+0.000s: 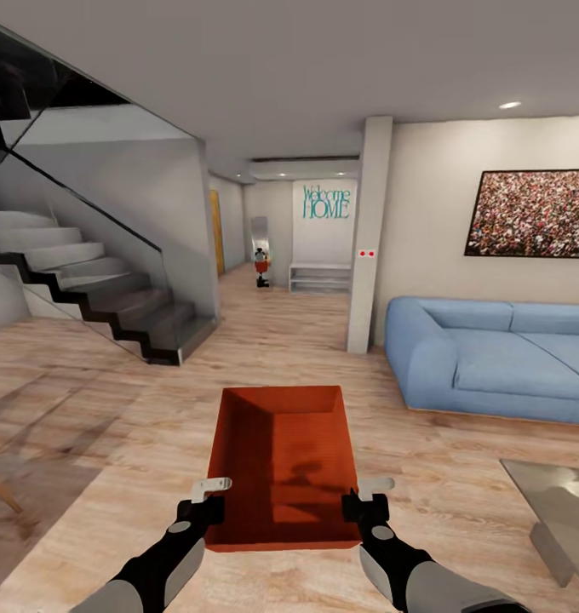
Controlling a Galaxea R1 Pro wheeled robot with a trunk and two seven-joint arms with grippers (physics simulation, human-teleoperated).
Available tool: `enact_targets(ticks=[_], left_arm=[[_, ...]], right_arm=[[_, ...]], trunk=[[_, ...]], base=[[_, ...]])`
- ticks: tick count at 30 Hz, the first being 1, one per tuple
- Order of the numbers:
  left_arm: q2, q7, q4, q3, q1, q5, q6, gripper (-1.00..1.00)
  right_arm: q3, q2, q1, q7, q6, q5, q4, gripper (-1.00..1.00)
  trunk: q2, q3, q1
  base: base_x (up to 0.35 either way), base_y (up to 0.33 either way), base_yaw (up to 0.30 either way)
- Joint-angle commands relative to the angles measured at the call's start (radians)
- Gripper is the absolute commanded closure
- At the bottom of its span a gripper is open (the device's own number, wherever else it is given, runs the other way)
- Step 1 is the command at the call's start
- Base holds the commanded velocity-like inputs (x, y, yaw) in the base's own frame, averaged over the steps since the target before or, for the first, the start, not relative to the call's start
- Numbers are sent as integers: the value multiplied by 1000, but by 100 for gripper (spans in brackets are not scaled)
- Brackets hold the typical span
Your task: Move the two storage containers from the living room to the garage. In the garage, place one container on the floor and stack the other container on top of it (either order is fine).
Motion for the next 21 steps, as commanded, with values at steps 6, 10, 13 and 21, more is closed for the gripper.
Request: enact_targets(ticks=[6,10,13,21], left_arm=[[0,15,-1,-19,-1,19,-4,100],[2,17,-1,-25,-2,23,-3,100],[3,18,-1,-27,-2,24,-3,100],[3,18,0,-28,-2,25,-2,100]], right_arm=[[3,3,-1,-2,3,6,1,100],[4,3,-1,-2,3,5,1,100],[6,4,-1,-2,3,3,1,100],[17,3,-1,-2,3,-8,2,100]], trunk=[[-2,-2,0],[-2,-2,0],[-2,-2,0],[-2,-2,0]], base=[[0,0,0],[0,0,0],[25,0,0],[248,0,0]])
